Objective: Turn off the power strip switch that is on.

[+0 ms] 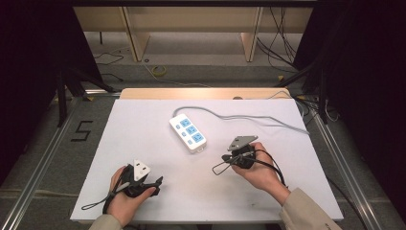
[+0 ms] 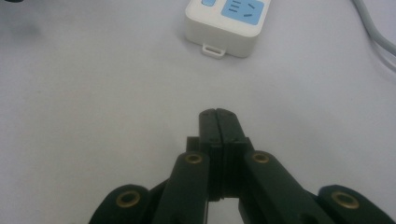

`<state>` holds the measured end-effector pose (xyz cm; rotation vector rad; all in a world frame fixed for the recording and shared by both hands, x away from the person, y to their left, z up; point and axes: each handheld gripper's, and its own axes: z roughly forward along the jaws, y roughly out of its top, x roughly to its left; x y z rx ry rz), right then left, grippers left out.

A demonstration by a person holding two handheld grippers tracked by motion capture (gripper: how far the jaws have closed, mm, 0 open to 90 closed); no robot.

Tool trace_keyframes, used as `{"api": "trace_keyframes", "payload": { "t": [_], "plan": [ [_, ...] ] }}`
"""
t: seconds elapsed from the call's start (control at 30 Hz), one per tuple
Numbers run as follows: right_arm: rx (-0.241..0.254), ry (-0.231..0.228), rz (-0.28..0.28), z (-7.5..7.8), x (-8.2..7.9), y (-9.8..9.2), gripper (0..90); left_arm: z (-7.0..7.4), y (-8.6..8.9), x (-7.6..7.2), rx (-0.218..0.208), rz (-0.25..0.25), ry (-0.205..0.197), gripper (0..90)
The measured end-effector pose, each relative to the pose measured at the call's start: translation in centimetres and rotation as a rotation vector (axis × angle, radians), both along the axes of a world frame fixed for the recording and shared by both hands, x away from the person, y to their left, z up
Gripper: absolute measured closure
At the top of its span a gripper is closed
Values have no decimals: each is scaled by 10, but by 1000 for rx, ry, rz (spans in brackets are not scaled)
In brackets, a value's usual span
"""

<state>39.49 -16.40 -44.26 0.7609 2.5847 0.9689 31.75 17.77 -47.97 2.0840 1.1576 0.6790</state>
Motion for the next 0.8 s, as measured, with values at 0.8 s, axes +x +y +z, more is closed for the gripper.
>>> {"api": "trace_keyframes", "payload": {
  "t": [0.8],
  "plan": [
    [-20,7,8,2,9,14,900,0,0,0,-1,2,-1,243]
  ]
}}
